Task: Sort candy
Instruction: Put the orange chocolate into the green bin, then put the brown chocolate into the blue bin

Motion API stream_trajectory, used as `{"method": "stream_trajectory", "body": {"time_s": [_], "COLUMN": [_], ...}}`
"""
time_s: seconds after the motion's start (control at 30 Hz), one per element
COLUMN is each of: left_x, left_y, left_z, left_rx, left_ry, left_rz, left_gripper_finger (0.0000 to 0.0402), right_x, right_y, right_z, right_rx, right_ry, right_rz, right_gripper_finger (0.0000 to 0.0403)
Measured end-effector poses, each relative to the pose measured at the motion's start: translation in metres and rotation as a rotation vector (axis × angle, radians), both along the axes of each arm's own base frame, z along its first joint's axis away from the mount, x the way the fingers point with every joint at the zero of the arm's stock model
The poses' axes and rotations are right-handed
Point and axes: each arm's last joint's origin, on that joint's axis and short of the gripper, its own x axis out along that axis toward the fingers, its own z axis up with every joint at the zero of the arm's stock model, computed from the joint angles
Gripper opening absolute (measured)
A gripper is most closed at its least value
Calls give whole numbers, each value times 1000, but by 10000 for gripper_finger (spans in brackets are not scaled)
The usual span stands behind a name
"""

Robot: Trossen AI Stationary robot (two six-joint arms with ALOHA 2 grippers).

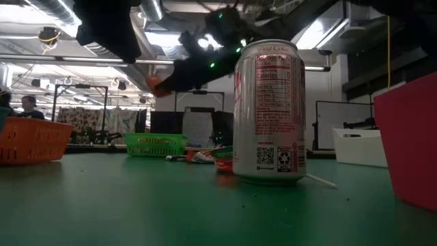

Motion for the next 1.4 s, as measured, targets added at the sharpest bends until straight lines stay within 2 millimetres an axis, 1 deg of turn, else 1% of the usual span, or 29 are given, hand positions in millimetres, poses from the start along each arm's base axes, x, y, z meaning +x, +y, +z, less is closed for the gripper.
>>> {"method": "stream_trajectory", "body": {"time_s": [0.13,0.2,0.3,0.4,0.47,0.57,0.7,0.83,0.9,0.93,1.03,1.13,1.23,1.3,1.4], "left_x": [0,0,0,0,0,0,0,2,3,4,7,10,16,23,35], "left_y": [0,0,0,0,0,1,2,7,12,15,27,41,55,64,76], "left_z": [0,0,0,0,0,0,0,1,0,0,-1,-2,-4,-6,-13], "left_rx": [0,0,0,8,10,27,51,61,49,34,-15,-25,7,48,95], "left_ry": [-1,0,0,5,5,-1,2,9,16,21,44,70,86,88,107], "left_rz": [0,0,0,-11,-12,-2,-9,-4,7,13,21,12,-8,-35,-100], "left_gripper_finger": [103,103,103,103,103,103,103,103,103,103,110,129,152,164,173], "right_x": [12,14,16,14,12,11,10,8,5,2,-9,-24,-42,-57,-78], "right_y": [-31,-44,-59,-69,-74,-78,-78,-74,-71,-70,-63,-56,-47,-42,-35], "right_z": [-13,-18,-22,-24,-25,-26,-27,-23,-14,-6,21,50,80,97,114], "right_rx": [5,7,6,9,29,56,63,72,78,81,80,70,50,28,33], "right_ry": [2,9,3,6,8,5,14,45,67,80,107,136,159,199,266], "right_rz": [-55,-80,-109,-129,-144,-162,-171,-167,-165,-164,-156,-120,-69,-41,-17], "right_gripper_finger": [49,49,49,55,72,113,169,203,209,209,208,203,199,199,198]}}
